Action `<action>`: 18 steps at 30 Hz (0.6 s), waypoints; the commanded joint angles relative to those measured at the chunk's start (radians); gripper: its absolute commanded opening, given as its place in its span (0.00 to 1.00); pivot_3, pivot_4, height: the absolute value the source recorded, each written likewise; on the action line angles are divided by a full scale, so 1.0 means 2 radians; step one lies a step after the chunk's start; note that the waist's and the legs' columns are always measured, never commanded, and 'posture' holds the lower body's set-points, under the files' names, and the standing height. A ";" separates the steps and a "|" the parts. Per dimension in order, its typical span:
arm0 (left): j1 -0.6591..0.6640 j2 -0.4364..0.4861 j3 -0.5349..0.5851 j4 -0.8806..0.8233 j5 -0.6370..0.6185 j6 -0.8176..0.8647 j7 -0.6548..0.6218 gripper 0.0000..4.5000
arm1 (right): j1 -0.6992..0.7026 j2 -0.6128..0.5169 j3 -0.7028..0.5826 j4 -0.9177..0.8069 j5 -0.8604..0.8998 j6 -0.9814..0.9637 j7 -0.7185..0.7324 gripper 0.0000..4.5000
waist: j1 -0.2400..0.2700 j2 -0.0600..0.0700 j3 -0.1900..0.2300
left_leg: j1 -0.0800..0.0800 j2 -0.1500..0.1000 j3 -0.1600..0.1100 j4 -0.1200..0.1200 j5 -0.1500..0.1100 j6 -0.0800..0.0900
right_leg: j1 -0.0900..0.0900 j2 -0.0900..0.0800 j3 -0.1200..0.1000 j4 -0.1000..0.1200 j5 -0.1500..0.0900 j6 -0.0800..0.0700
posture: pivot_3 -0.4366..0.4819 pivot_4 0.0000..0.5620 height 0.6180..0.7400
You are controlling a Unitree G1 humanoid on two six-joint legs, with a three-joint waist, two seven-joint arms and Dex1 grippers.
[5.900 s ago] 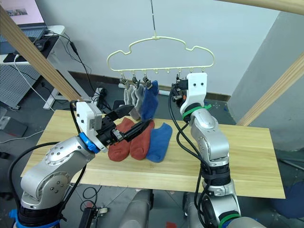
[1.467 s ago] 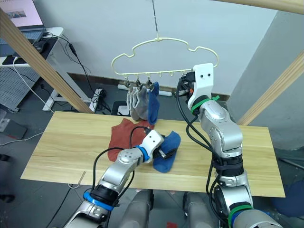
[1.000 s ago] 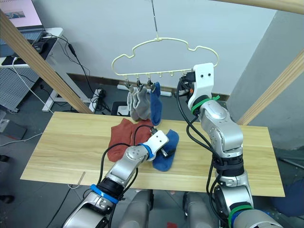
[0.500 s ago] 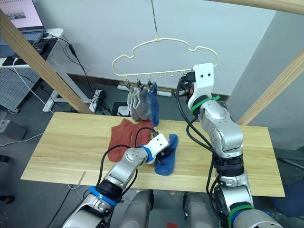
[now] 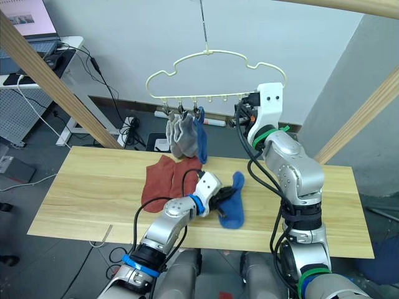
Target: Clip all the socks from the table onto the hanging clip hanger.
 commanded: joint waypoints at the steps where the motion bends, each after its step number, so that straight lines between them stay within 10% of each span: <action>1: -0.009 0.005 0.019 -0.040 -0.012 -0.044 0.004 0.00 | -0.013 0.019 -0.067 -0.005 0.054 0.086 -0.035 0.00 | -0.001 0.000 0.000 | 0.000 0.000 0.000 0.000 0.000 0.000 | 0.000 0.000 0.000 0.000 0.000 0.000 | 0.63 0.54 1.00; 18: -0.024 -0.001 0.054 -0.081 -0.059 -0.072 0.011 0.00 | -0.066 0.047 -0.174 0.008 0.149 0.220 -0.103 0.00 | 0.000 0.000 0.000 | 0.000 0.000 0.001 0.000 0.000 0.000 | 0.000 0.000 0.000 0.000 0.000 0.000 | 0.63 0.55 1.00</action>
